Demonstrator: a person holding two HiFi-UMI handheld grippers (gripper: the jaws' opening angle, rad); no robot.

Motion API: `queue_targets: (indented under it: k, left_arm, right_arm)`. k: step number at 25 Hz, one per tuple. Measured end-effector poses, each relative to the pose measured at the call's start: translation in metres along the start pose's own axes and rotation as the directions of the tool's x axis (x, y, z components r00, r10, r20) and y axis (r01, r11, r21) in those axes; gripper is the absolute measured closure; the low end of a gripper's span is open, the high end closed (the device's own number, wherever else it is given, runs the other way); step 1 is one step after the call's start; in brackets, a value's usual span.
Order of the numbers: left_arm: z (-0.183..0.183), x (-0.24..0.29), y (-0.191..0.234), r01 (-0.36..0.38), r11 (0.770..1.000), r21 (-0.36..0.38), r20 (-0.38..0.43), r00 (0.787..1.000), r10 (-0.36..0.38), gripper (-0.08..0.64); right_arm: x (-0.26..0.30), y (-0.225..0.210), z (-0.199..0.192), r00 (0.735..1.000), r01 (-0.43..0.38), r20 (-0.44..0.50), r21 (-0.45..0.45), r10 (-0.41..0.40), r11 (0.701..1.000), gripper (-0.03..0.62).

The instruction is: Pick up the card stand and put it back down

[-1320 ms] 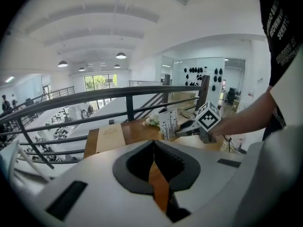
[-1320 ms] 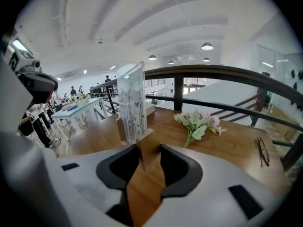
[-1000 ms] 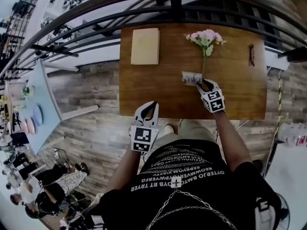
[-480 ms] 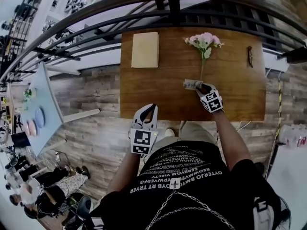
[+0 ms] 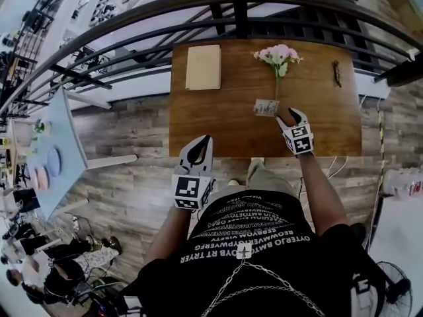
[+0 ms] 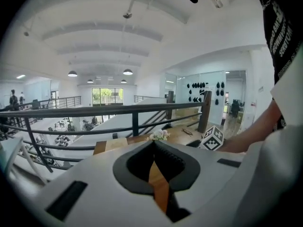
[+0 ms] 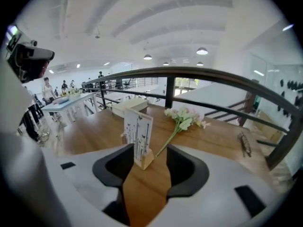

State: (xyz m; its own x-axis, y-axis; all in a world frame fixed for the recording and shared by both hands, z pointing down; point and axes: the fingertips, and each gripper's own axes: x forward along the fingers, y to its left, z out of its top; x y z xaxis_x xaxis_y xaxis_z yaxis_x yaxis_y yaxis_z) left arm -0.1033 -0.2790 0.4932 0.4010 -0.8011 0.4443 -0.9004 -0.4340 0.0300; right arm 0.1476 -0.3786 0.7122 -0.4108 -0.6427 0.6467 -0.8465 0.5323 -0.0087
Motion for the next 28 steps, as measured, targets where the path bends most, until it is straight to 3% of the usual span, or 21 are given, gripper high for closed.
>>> queue_targets:
  k: [4,7,12,17,21,28]
  left_arm:
    - [0.008,-0.02,-0.011,0.072,0.996,0.061,0.029,0.997,-0.074,0.534]
    - [0.021,-0.037,-0.017,0.093,0.989,0.113,0.074,0.992,-0.102,0.534]
    - [0.034,-0.069,-0.019,0.11,0.986,0.123,0.146,0.981,-0.128,0.534]
    - [0.052,-0.107,-0.015,0.058,0.986,0.157,0.249,0.964,-0.096,0.534]
    - [0.047,-0.12,-0.006,0.01,0.983,0.183,0.234,0.971,-0.054,0.533]
    - [0.042,-0.138,-0.023,0.041,0.986,0.162,0.247,0.966,-0.08,0.534]
  right_arm:
    - [-0.063,0.003,0.036,0.983,0.148,0.119,-0.044,-0.142,0.988,0.483]
    - [-0.099,0.019,0.06,0.969,0.184,0.18,-0.065,-0.17,0.981,0.567]
    - [-0.153,0.073,0.1,0.961,0.146,0.249,-0.106,-0.116,0.984,0.578]
    - [-0.212,0.114,0.138,0.926,0.18,0.354,-0.107,-0.132,0.978,0.578]
    - [-0.245,0.129,0.146,0.915,0.197,0.376,-0.101,-0.146,0.975,0.578]
    - [-0.281,0.128,0.146,0.909,0.228,0.382,-0.118,-0.168,0.966,0.578]
